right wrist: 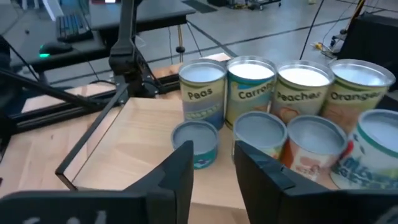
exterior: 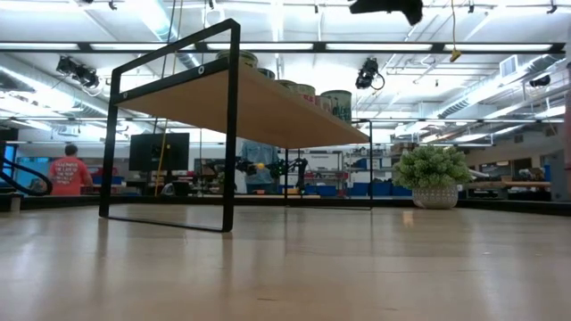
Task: Pick and place cans onto a shelf
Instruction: Return to Home Position
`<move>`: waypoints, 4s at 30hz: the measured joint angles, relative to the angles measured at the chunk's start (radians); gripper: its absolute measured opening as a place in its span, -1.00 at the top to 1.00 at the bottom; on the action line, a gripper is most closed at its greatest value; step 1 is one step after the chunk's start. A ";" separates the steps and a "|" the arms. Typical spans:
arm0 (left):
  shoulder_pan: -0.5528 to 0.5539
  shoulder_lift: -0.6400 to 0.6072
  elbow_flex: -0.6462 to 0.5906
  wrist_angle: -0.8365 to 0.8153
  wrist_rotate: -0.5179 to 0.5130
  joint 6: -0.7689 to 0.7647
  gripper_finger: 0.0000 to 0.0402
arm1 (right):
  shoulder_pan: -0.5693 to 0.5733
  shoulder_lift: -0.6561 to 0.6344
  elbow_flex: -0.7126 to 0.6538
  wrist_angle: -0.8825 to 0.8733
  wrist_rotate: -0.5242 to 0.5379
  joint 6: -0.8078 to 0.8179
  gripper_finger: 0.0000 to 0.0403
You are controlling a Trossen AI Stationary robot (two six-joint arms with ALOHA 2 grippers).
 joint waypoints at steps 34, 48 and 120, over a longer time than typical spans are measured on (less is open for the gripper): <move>0.033 -0.553 -0.458 0.206 -0.149 -0.145 0.98 | -0.005 -0.652 -0.727 0.637 -0.040 0.265 0.98; 0.033 -0.590 -0.581 0.218 -0.137 -0.251 0.98 | -0.008 -0.789 -0.877 0.780 0.003 0.267 0.99; 0.037 -0.561 -1.012 0.862 0.045 0.980 0.98 | -0.010 -0.925 -1.002 0.897 0.044 0.326 0.84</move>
